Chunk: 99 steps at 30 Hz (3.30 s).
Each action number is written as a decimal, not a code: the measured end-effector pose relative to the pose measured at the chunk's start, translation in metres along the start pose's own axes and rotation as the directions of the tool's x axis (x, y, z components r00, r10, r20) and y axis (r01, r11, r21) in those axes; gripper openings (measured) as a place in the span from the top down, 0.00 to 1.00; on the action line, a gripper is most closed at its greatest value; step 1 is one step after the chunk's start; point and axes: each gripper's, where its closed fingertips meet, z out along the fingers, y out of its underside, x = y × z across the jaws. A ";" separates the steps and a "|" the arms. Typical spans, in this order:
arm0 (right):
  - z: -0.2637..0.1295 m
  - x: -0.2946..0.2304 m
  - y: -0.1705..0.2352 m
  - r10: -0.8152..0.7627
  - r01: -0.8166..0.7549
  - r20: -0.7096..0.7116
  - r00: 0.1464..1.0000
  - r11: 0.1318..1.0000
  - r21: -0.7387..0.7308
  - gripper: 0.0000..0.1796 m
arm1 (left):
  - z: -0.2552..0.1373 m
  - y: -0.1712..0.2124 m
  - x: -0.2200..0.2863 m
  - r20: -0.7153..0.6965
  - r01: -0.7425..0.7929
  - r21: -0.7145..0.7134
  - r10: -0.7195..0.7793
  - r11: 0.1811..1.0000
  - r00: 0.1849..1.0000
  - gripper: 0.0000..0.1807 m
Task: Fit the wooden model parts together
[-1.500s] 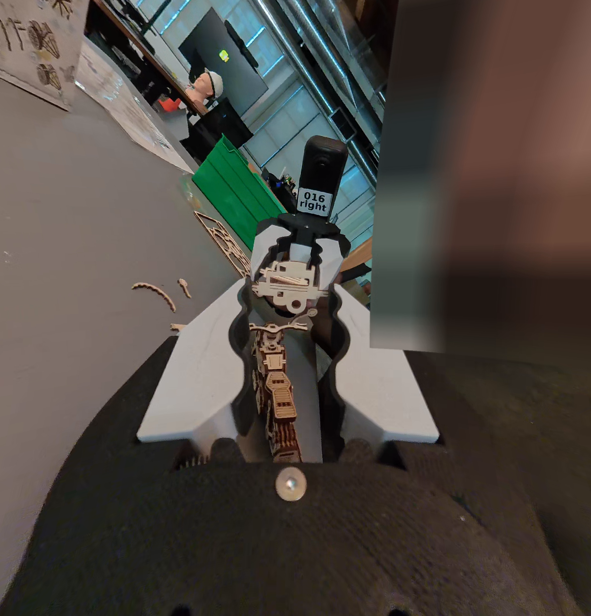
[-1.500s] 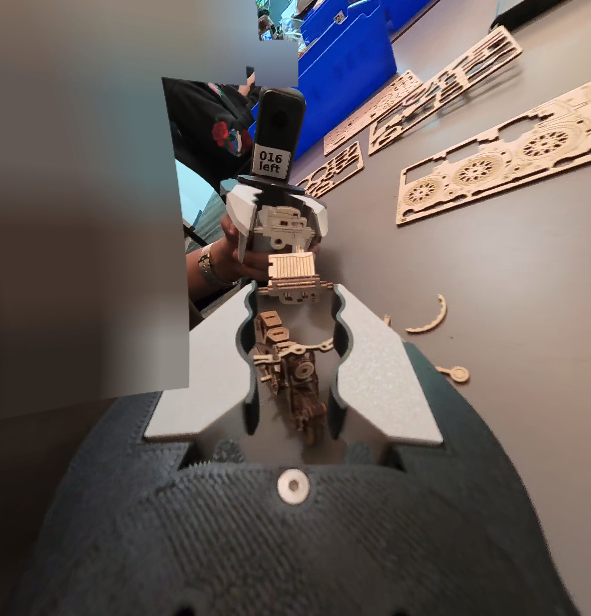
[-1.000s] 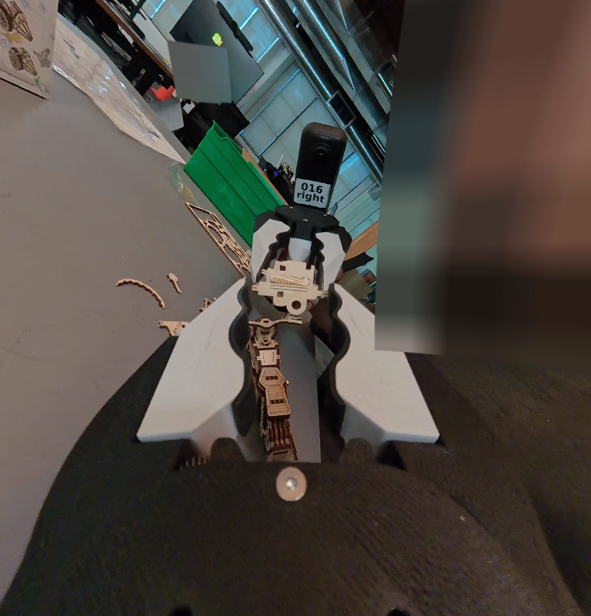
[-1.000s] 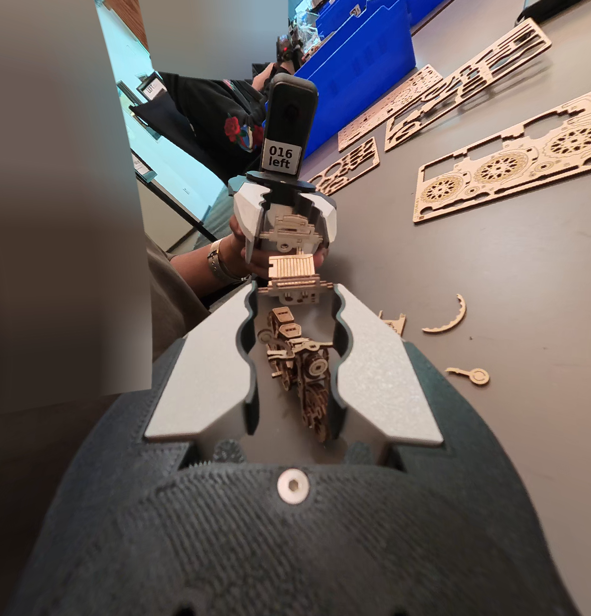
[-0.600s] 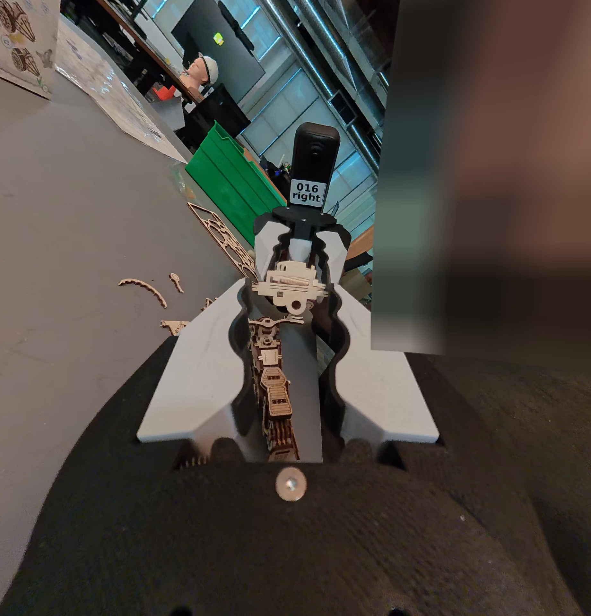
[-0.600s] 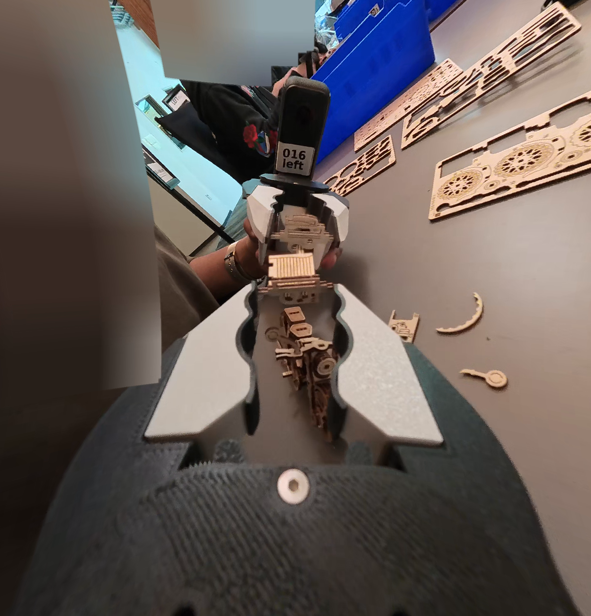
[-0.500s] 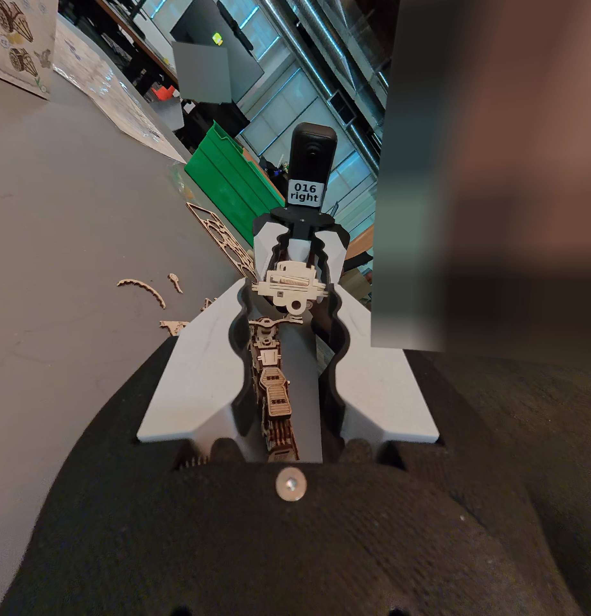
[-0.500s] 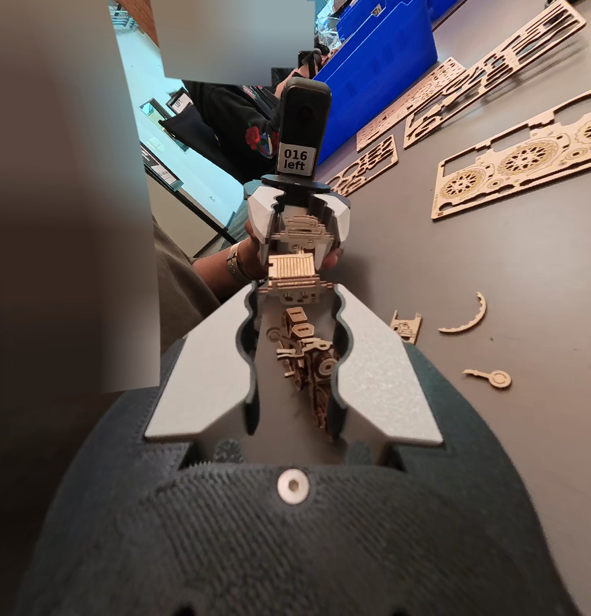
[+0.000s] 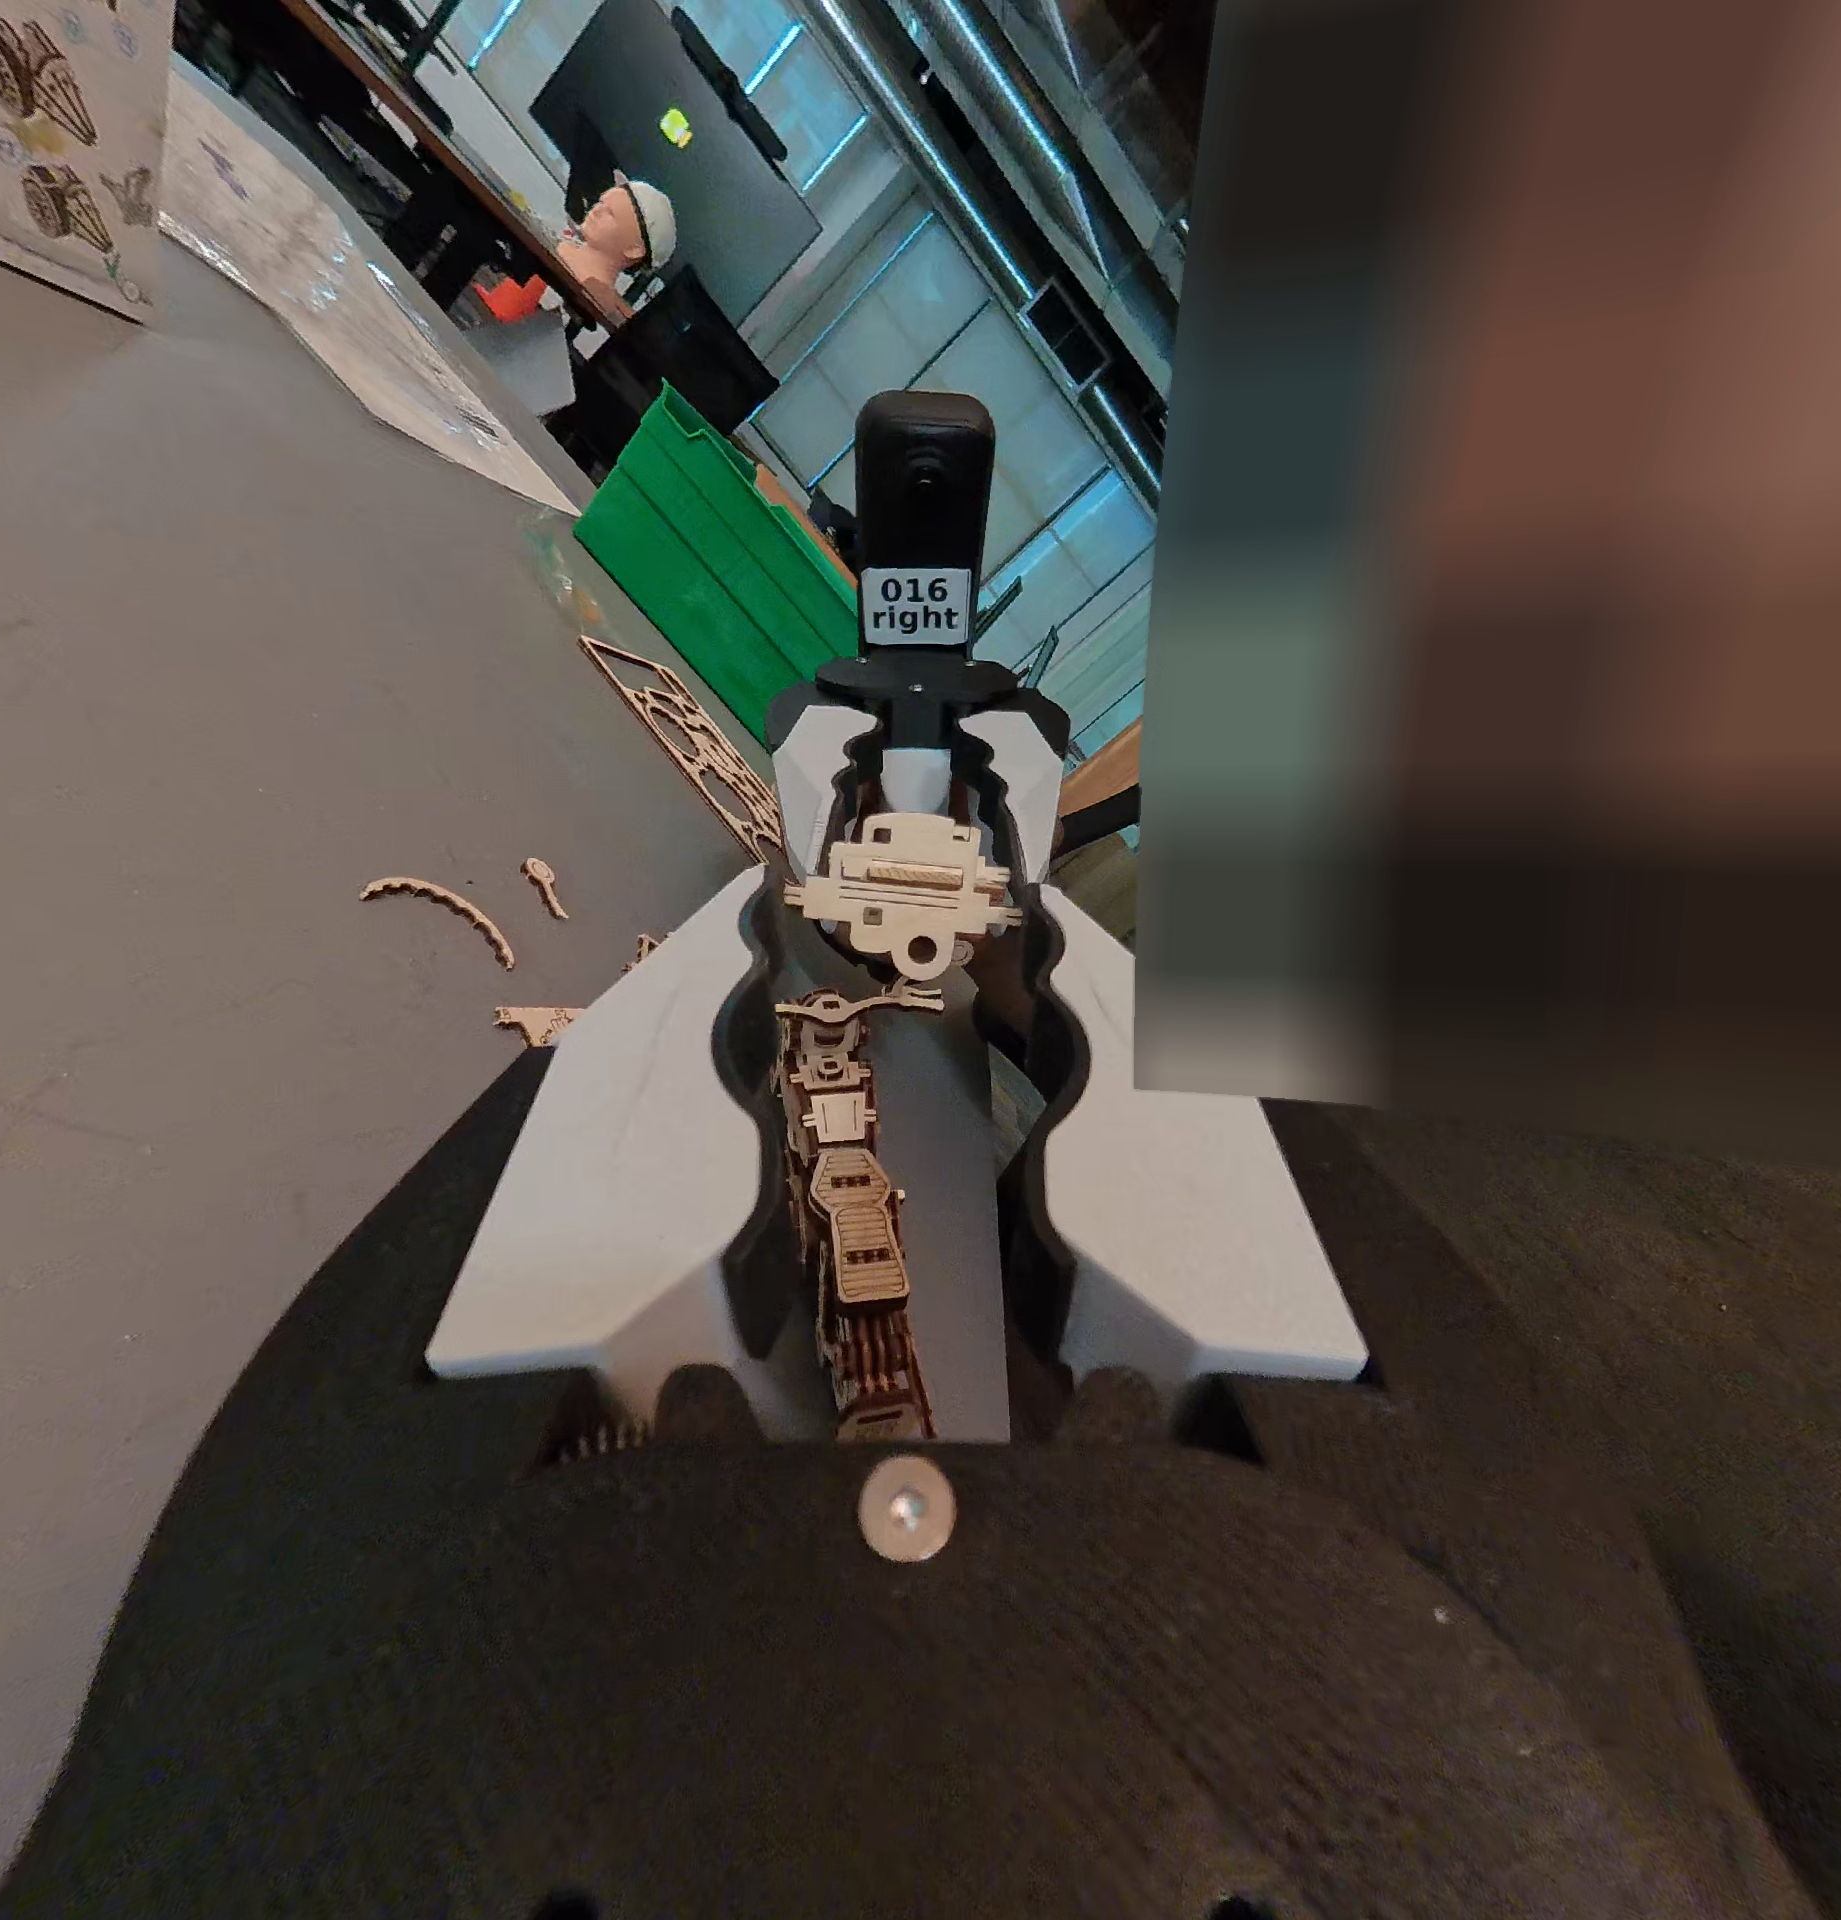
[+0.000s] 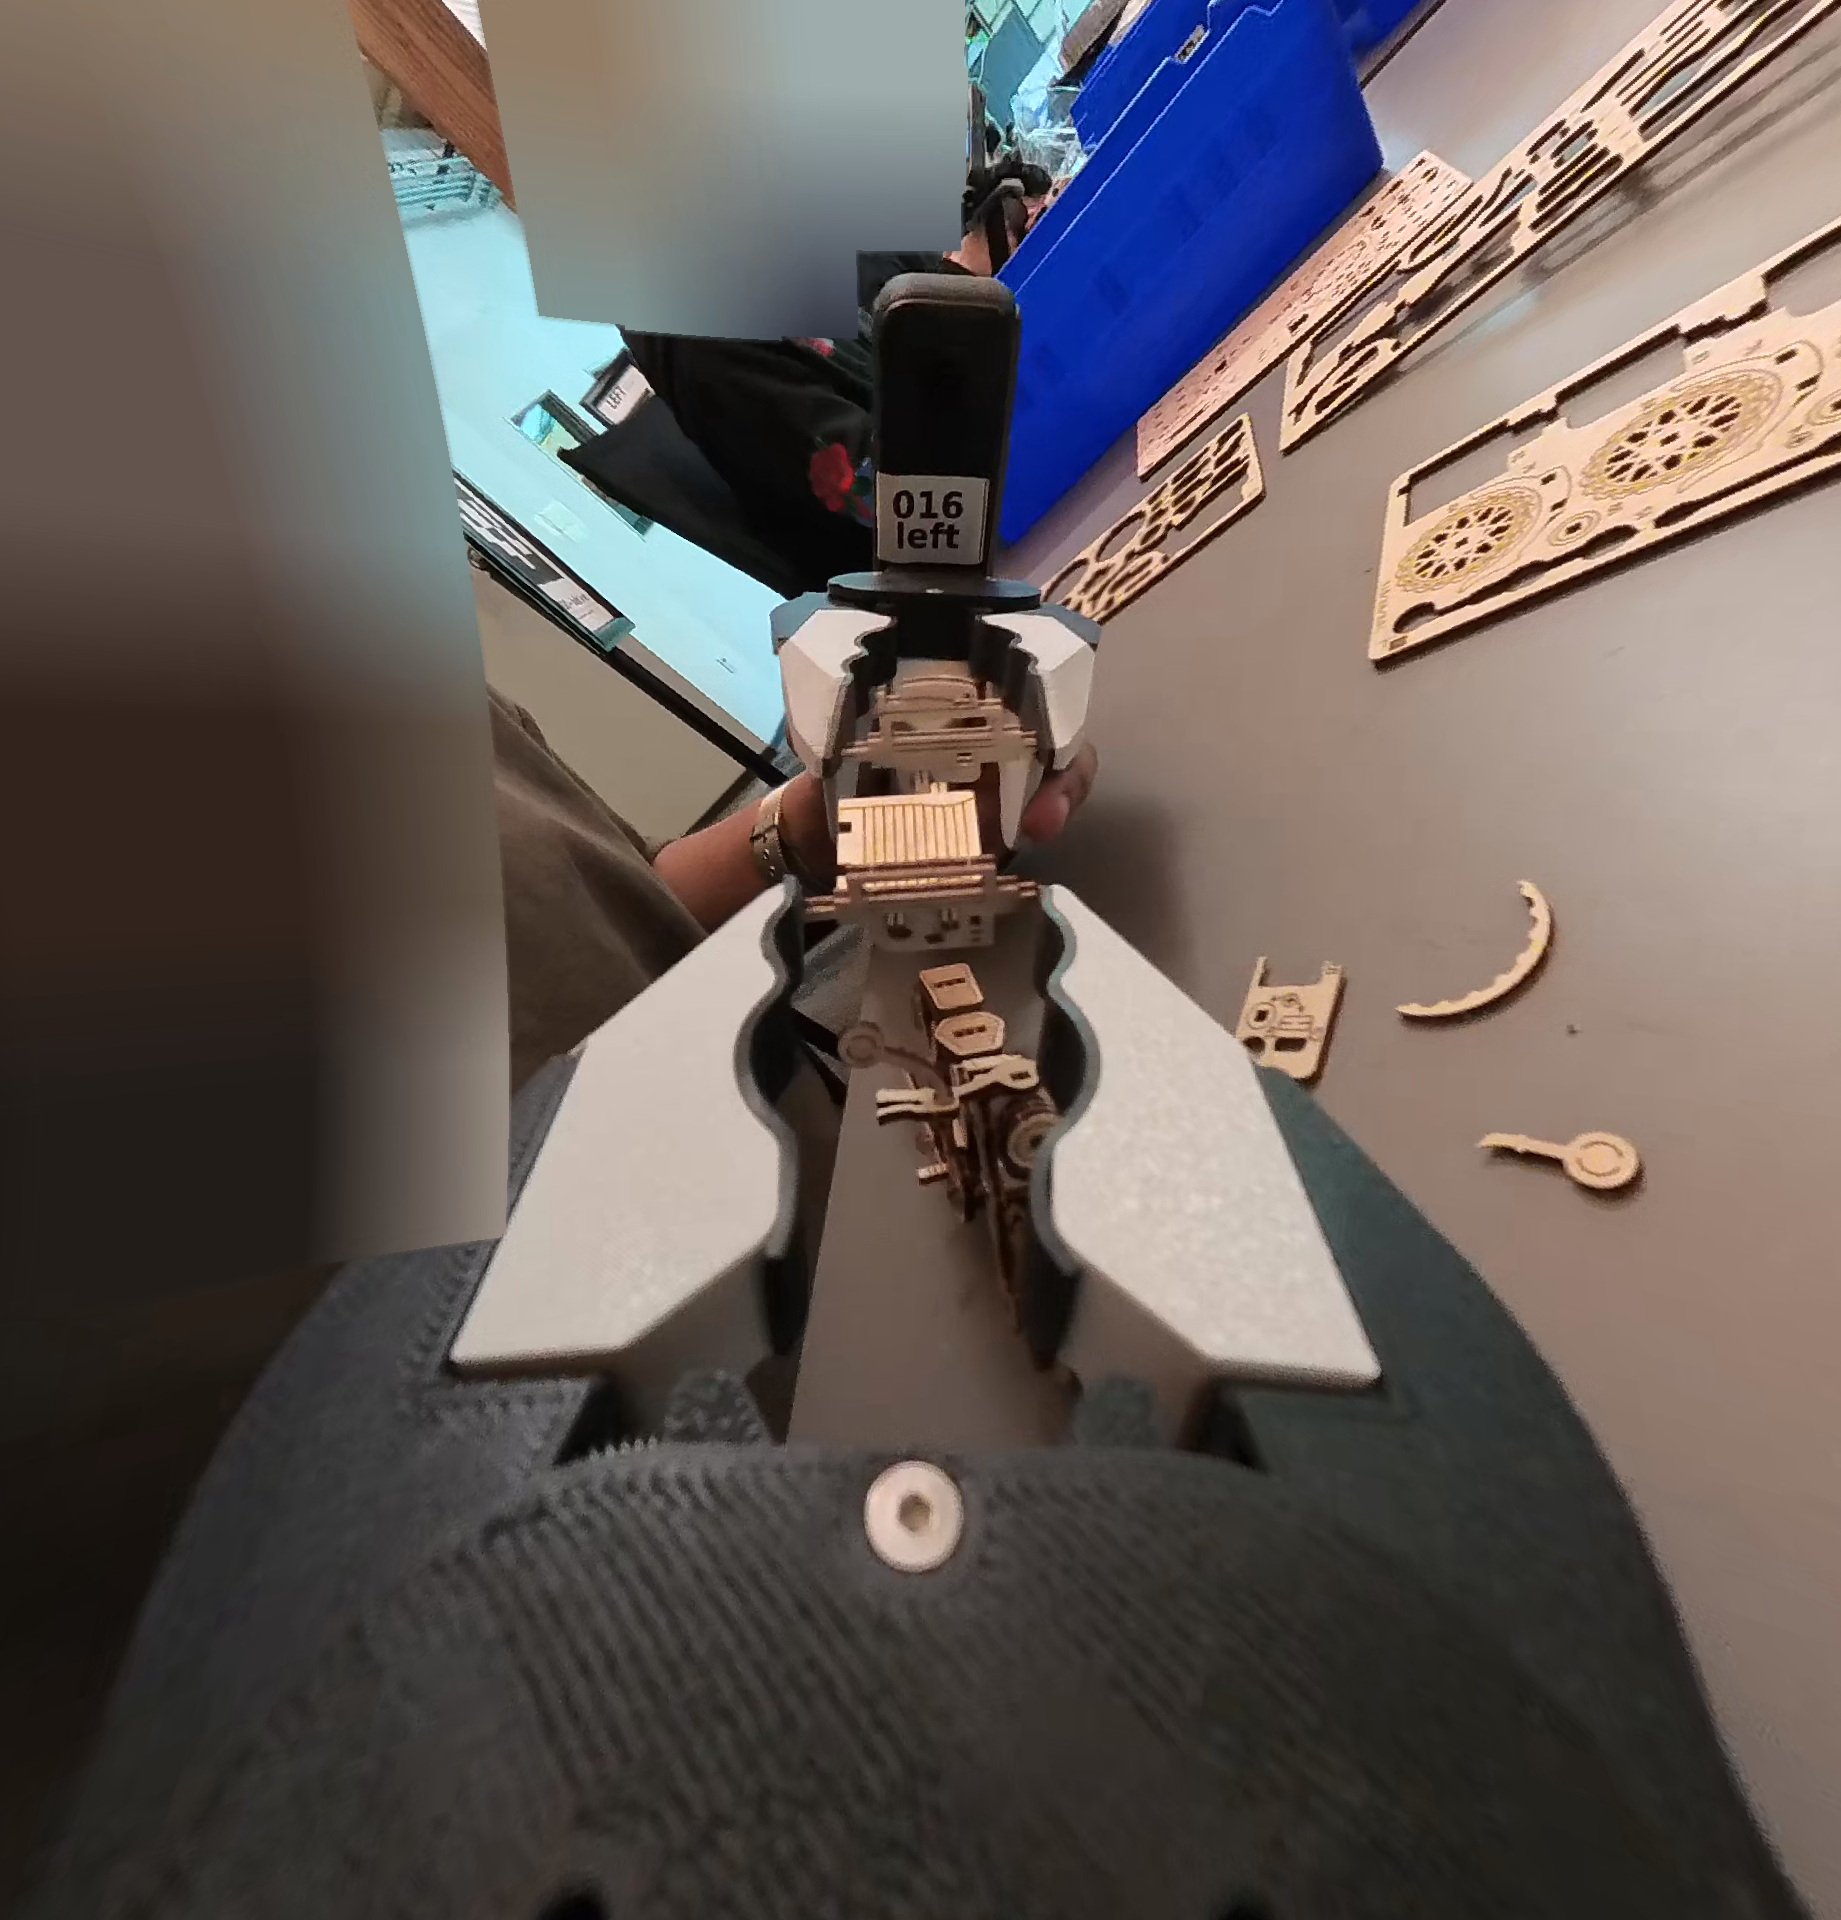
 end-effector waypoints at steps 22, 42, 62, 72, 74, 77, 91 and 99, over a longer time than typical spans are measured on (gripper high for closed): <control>0.001 0.001 0.004 0.092 -0.092 0.042 0.995 0.996 -0.008 0.75 | 0.002 0.000 -0.001 0.014 -0.021 0.002 0.021 1.000 1.000 0.76; 0.003 0.001 0.002 0.124 -0.125 0.061 0.990 0.992 0.011 0.76 | 0.009 0.005 0.000 0.003 -0.011 -0.007 0.011 1.000 1.000 0.76; -0.001 0.002 0.000 0.065 -0.066 0.032 0.997 0.998 0.018 0.76 | 0.012 0.011 -0.001 -0.009 0.038 -0.032 -0.038 0.999 0.999 0.76; 0.004 0.006 0.008 -0.035 0.034 -0.042 0.998 0.999 -0.039 0.76 | 0.015 0.018 -0.002 0.010 0.014 -0.076 -0.013 0.997 1.000 0.79; 0.003 0.005 0.007 -0.042 0.041 -0.040 0.998 0.999 -0.034 0.76 | 0.014 0.017 -0.003 0.011 0.025 -0.070 -0.025 0.997 1.000 0.77; 0.002 0.006 0.006 -0.058 0.057 -0.047 0.997 0.998 -0.032 0.76 | 0.013 0.015 -0.005 0.024 0.039 -0.062 -0.037 0.997 0.999 0.73; 0.001 0.012 0.008 -0.056 0.054 -0.066 0.996 0.998 -0.030 0.75 | 0.012 0.025 -0.007 0.043 0.060 -0.129 -0.055 0.990 0.998 0.71; 0.002 0.013 0.010 -0.047 0.044 -0.063 0.997 0.998 -0.037 0.76 | 0.013 0.024 -0.006 0.050 0.068 -0.127 -0.062 0.990 0.997 0.81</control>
